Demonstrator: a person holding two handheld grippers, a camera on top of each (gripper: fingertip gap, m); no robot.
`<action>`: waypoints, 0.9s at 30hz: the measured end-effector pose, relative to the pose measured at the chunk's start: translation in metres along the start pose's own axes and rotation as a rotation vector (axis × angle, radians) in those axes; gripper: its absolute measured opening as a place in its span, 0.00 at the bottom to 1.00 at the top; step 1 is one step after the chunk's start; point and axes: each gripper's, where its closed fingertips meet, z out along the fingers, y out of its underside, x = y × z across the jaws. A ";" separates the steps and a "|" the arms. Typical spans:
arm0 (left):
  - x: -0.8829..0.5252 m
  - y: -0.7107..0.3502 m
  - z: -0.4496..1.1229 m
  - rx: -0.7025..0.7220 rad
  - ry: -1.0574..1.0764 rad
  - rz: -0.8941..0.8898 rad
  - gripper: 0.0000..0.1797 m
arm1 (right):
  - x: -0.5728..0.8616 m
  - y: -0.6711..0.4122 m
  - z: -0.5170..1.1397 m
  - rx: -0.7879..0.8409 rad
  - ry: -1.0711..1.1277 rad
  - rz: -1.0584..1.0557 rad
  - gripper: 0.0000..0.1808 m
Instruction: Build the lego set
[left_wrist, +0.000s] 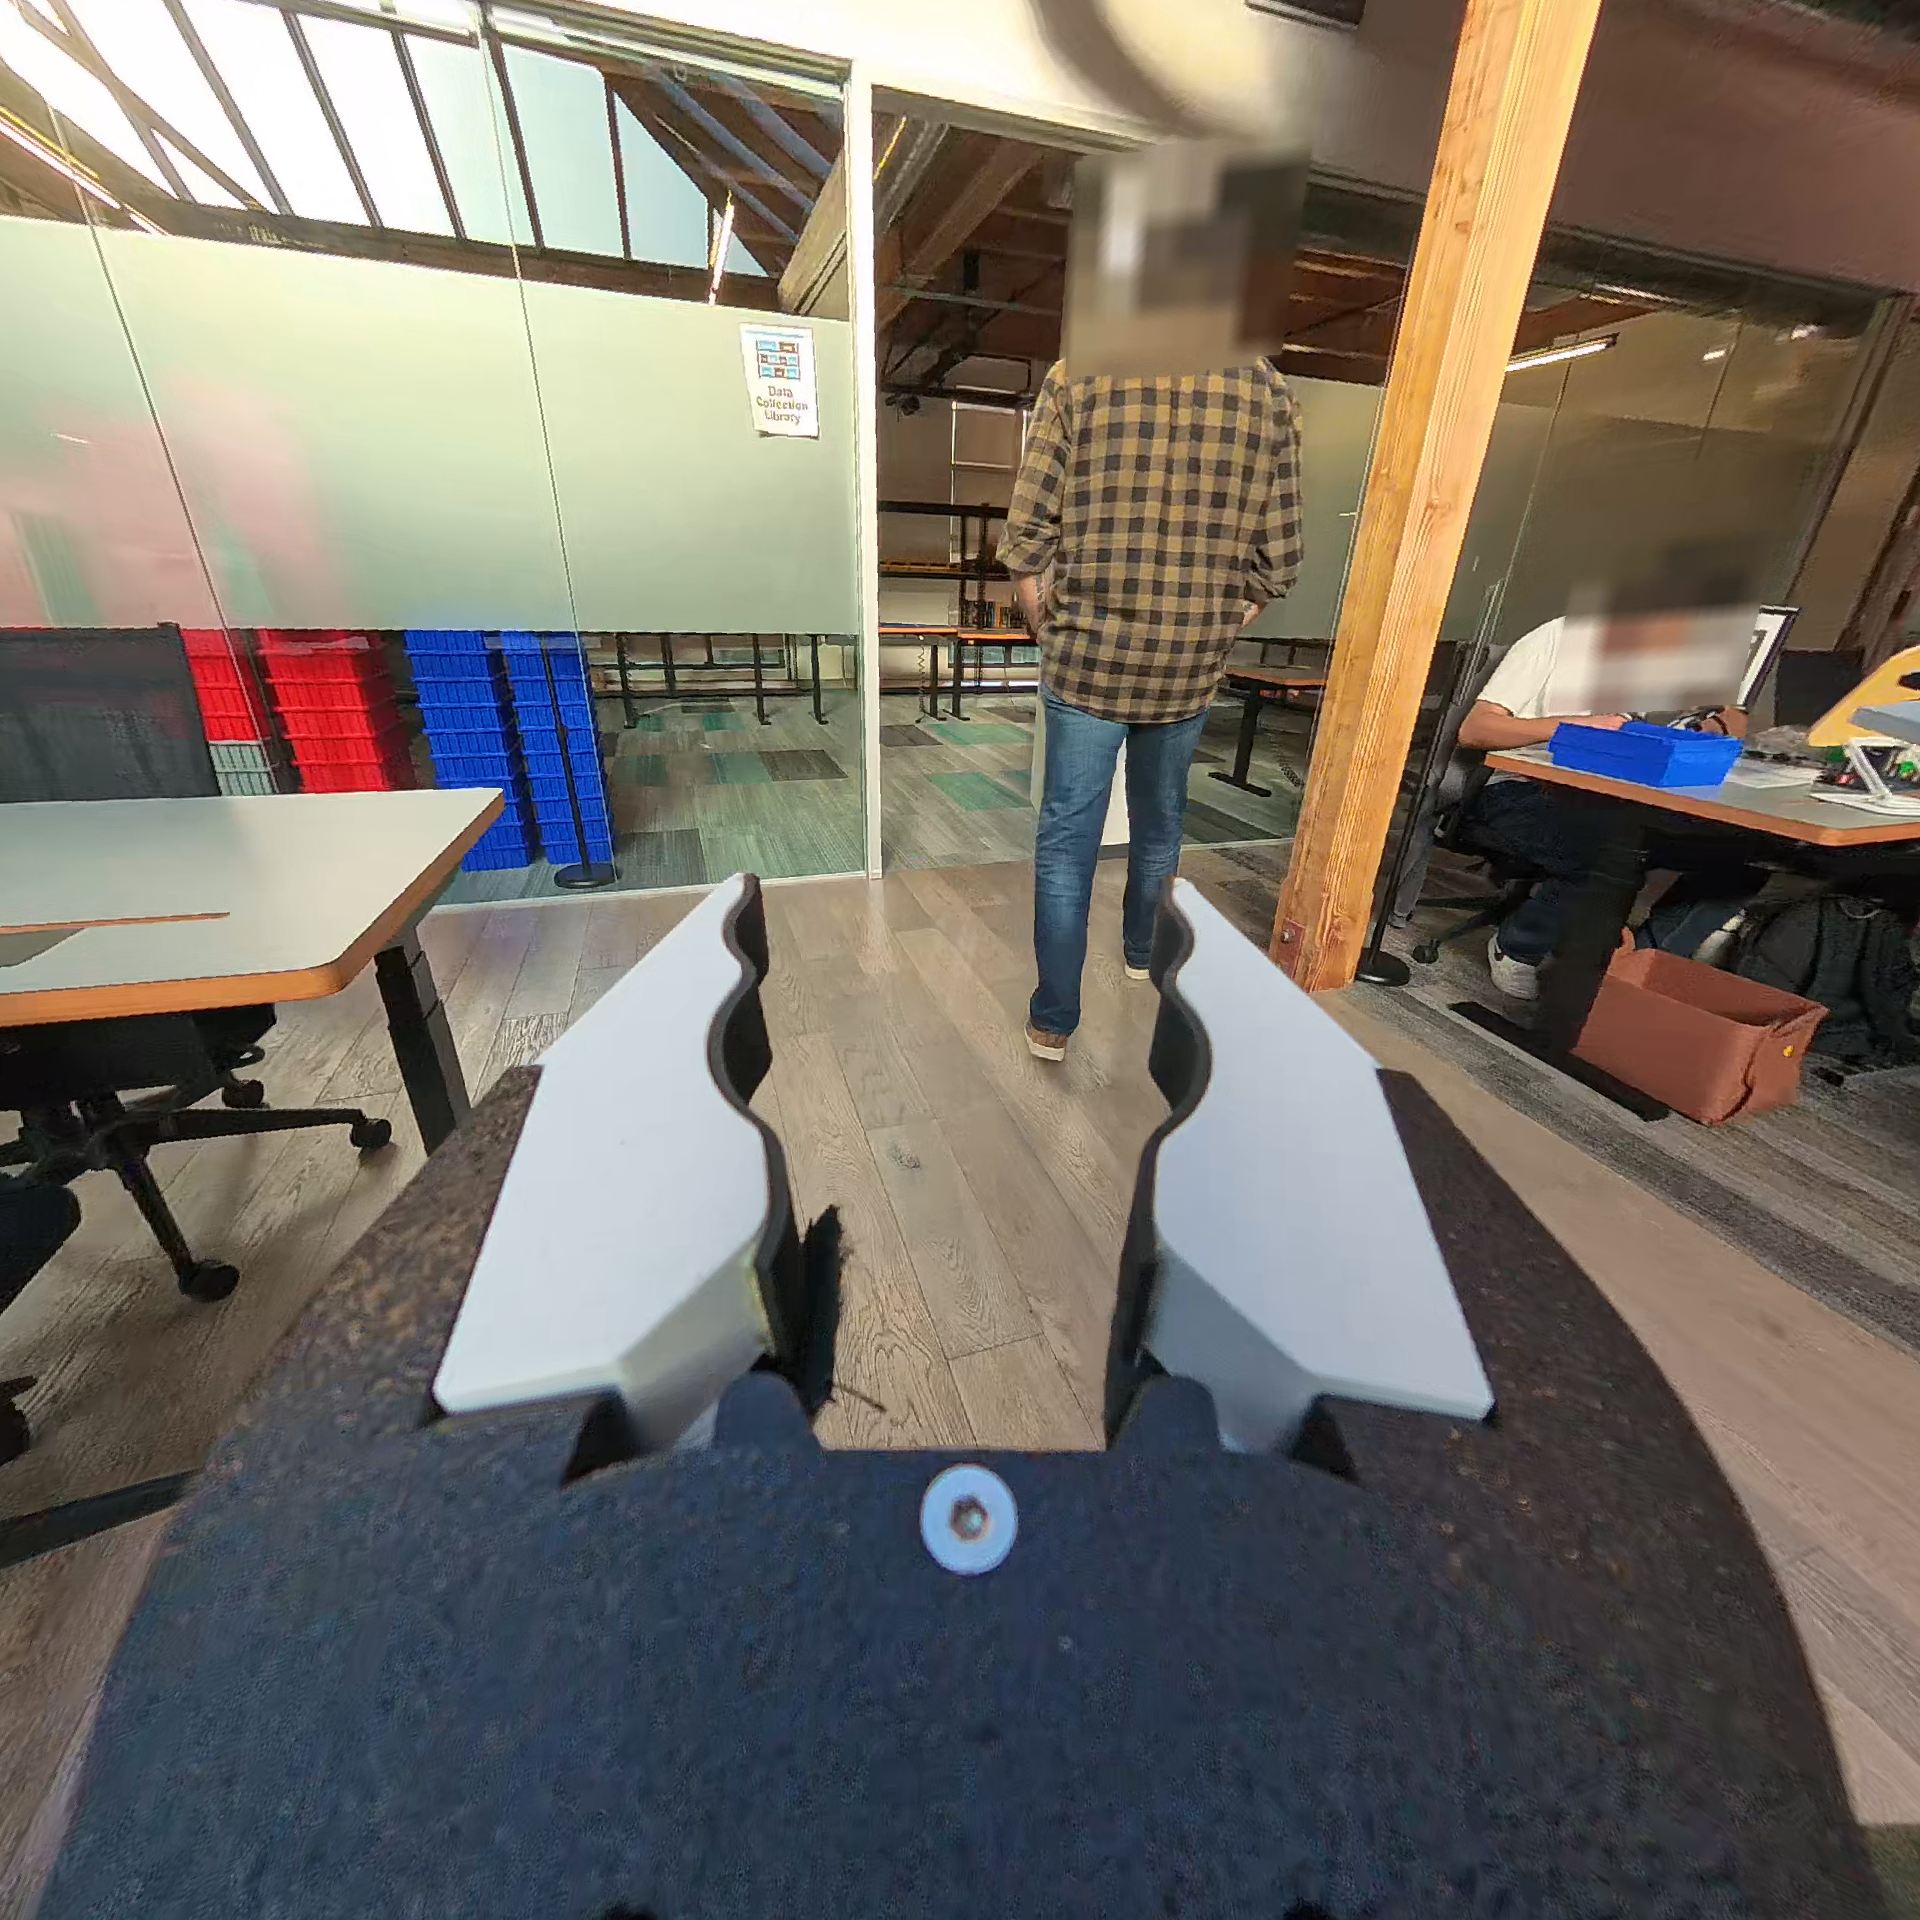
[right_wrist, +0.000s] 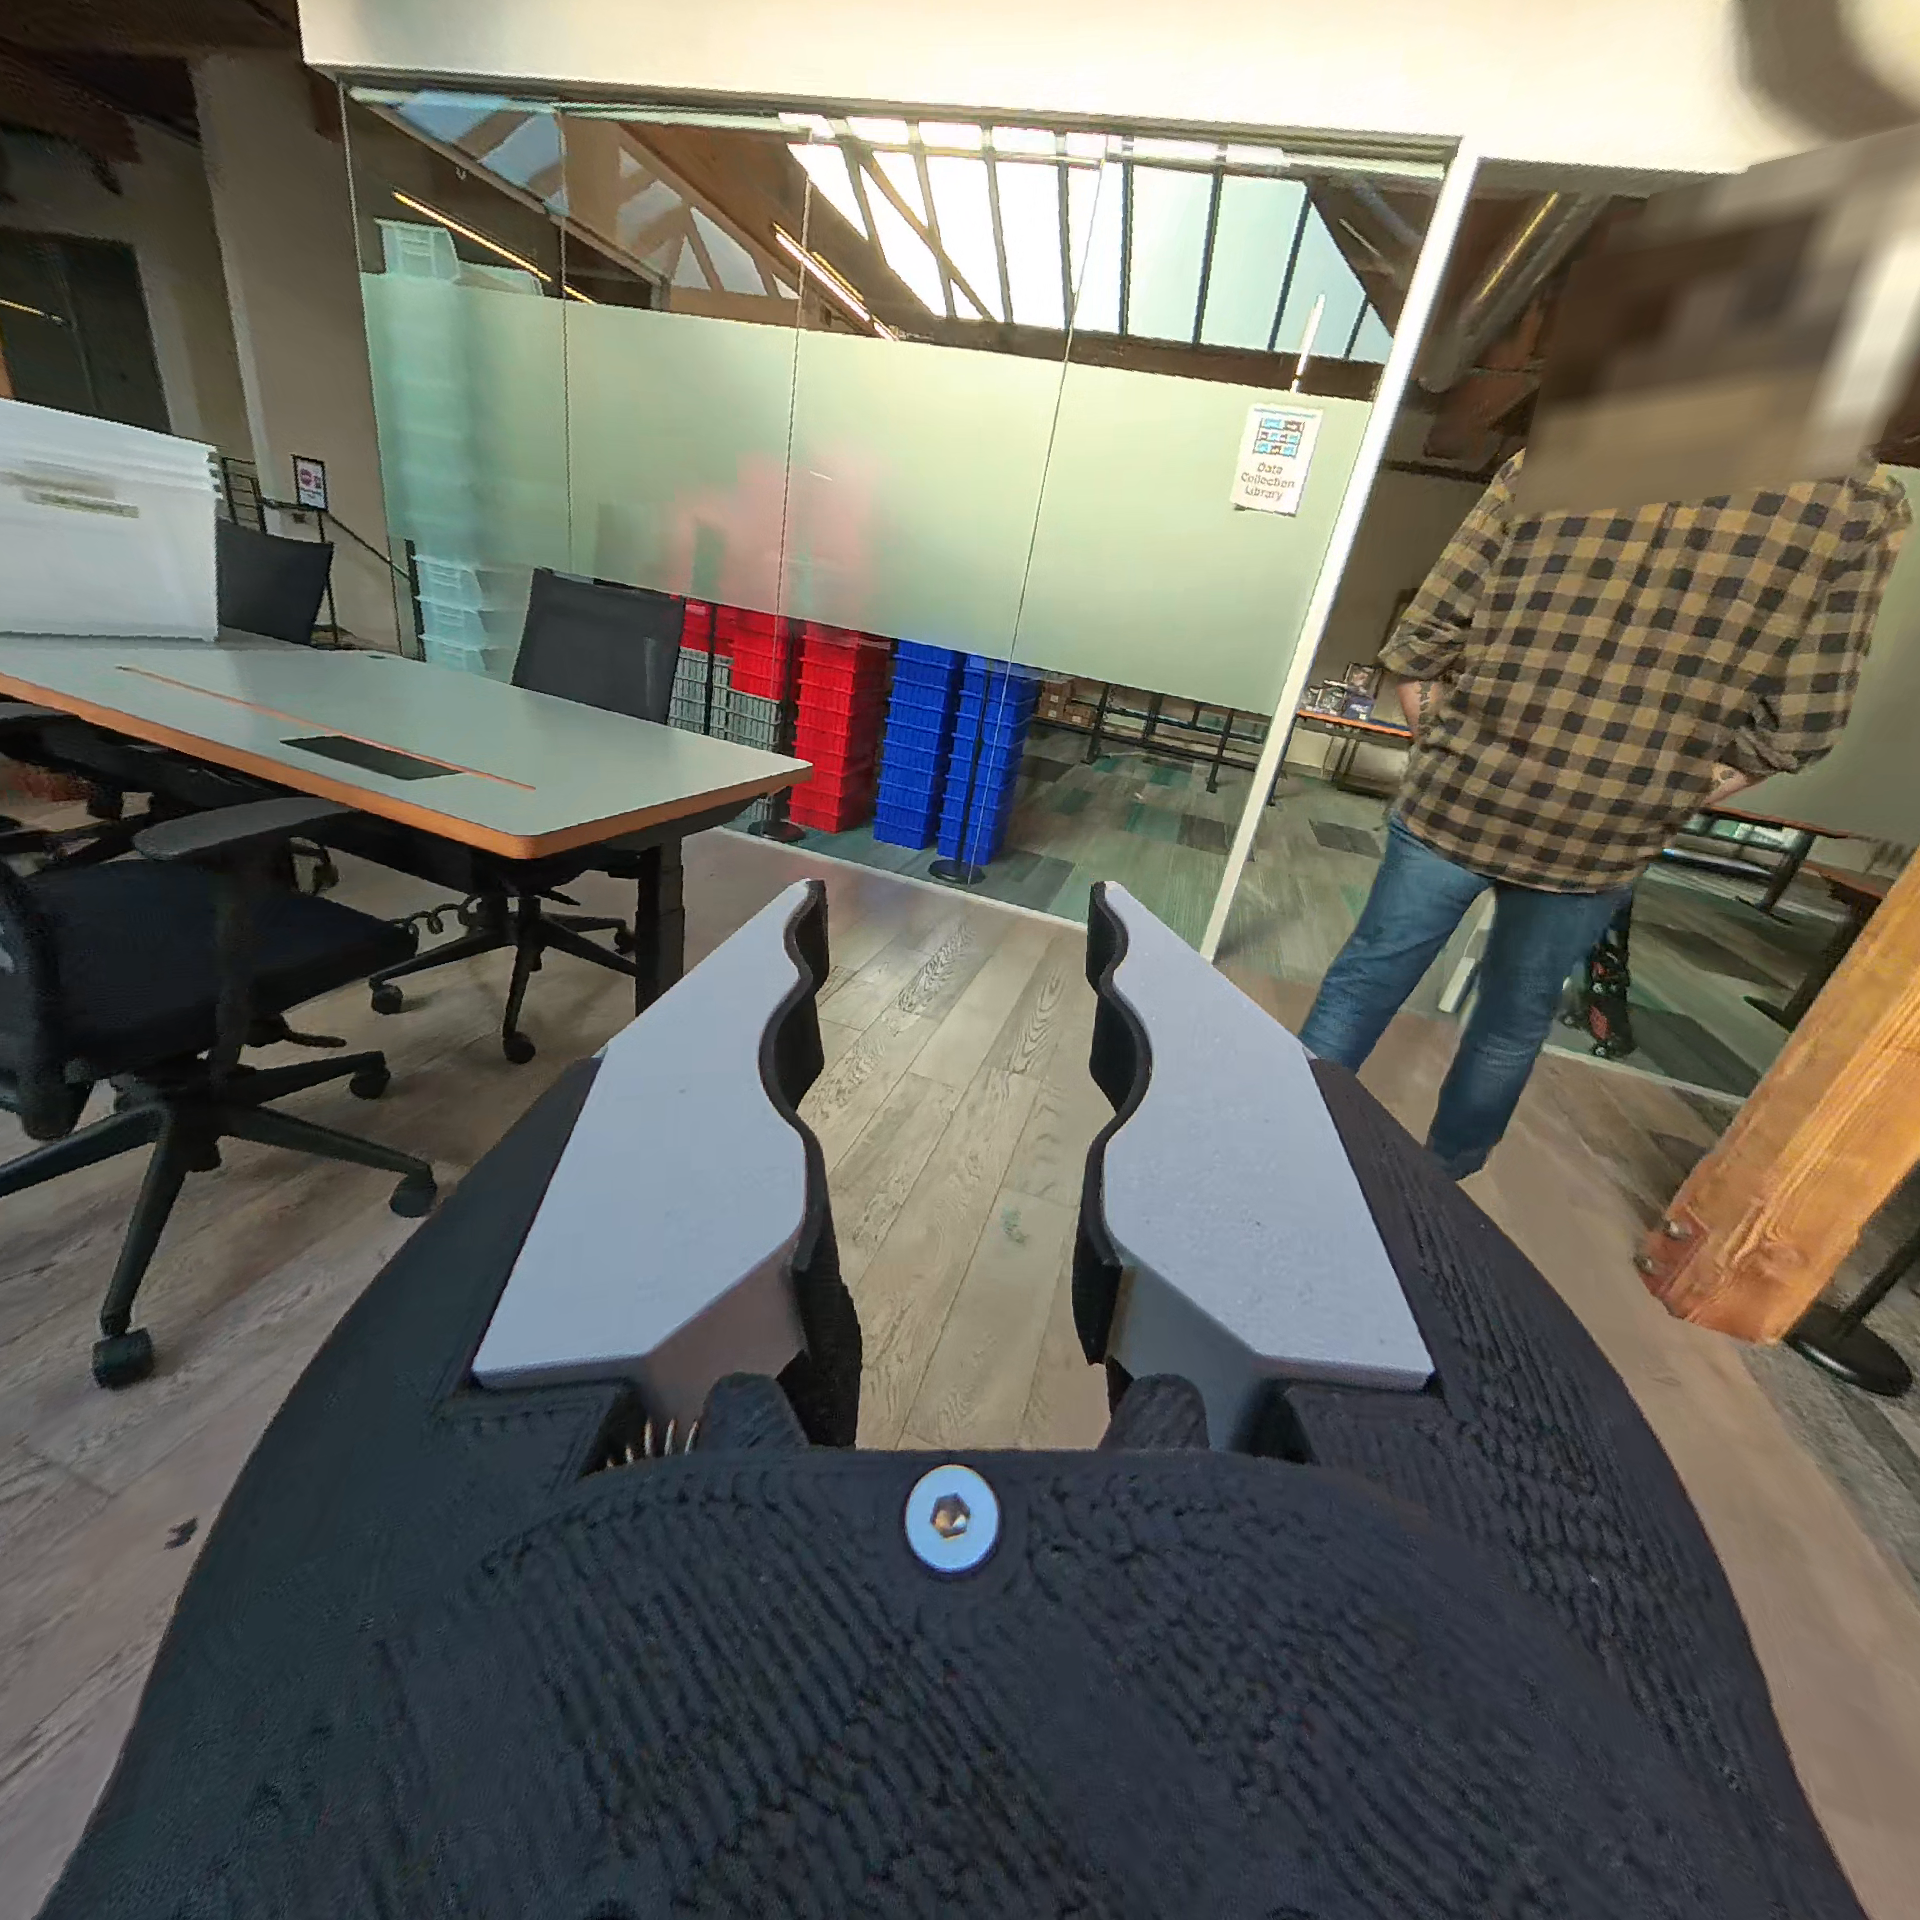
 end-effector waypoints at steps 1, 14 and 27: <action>-0.020 0.001 0.038 -0.007 0.012 -0.011 0.41 | 0.001 0.000 0.031 -0.012 -0.009 0.015 0.27; -0.124 0.040 0.411 0.007 0.177 0.013 0.39 | 0.110 0.073 0.340 -0.100 0.133 -0.091 0.27; -0.260 0.082 0.748 -0.014 0.020 0.021 0.41 | 0.236 0.123 0.725 -0.047 0.061 -0.082 0.28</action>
